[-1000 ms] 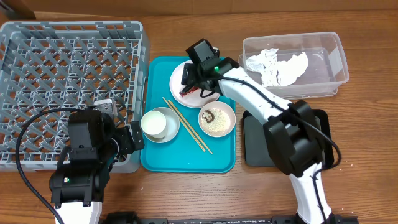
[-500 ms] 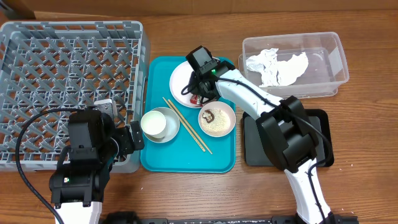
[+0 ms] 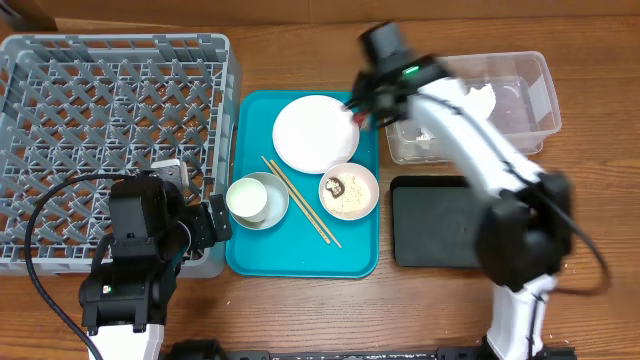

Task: Sort waste into correct bins and load items into the dishwasher
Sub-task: 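Move the wrapper with the right gripper and drop it in the clear bin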

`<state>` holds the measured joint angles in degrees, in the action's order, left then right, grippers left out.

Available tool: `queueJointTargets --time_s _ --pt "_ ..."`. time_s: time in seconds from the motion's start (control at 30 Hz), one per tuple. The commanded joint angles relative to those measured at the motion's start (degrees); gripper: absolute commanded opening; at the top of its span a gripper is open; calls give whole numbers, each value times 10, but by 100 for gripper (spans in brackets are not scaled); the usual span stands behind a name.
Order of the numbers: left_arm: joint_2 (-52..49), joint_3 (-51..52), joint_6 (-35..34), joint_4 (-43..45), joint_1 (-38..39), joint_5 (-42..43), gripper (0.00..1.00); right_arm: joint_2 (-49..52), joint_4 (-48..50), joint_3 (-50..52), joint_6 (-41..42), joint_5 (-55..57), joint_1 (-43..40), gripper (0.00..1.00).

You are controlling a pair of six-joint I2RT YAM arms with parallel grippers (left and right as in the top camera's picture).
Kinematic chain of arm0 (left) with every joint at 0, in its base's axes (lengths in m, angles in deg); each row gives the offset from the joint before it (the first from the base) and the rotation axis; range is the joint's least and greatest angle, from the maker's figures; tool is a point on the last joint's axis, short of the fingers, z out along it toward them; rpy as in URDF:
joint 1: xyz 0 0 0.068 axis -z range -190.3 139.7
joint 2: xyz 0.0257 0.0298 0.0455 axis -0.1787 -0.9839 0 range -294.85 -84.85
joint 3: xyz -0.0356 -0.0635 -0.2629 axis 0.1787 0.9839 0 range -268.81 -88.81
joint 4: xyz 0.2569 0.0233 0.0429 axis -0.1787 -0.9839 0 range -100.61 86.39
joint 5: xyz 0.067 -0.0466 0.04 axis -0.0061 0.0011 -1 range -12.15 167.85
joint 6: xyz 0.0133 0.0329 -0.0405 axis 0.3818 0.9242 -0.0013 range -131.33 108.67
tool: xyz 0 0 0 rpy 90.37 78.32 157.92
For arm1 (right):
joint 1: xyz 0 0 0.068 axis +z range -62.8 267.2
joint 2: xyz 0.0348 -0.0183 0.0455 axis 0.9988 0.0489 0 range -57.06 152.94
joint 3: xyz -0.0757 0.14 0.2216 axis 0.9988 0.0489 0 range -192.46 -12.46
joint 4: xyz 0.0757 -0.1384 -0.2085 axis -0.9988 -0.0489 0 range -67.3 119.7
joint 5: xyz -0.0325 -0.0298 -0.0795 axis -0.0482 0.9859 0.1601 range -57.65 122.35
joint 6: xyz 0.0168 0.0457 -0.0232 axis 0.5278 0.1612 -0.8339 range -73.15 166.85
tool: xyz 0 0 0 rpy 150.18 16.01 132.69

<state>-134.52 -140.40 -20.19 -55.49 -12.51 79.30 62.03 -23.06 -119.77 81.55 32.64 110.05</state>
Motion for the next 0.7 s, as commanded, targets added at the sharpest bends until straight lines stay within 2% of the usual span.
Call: queueJointTargets --time_s 0.0,0.23,0.47,0.53,0.67 --pt "2 -14 0 3 3 -4 100 -64 -40 -20 -24 7 -54 6" --pt "2 -14 0 7 3 -4 100 -58 -99 1 -80 -4 -123 10" --pt "2 -14 0 10 3 -4 100 -60 -93 3 -157 -4 -129 53" --pt "2 -14 0 9 3 -4 100 -66 -100 -5 -161 -4 -131 57" --pt "2 -14 0 10 3 -4 100 -95 -126 -12 -152 -5 -141 58"
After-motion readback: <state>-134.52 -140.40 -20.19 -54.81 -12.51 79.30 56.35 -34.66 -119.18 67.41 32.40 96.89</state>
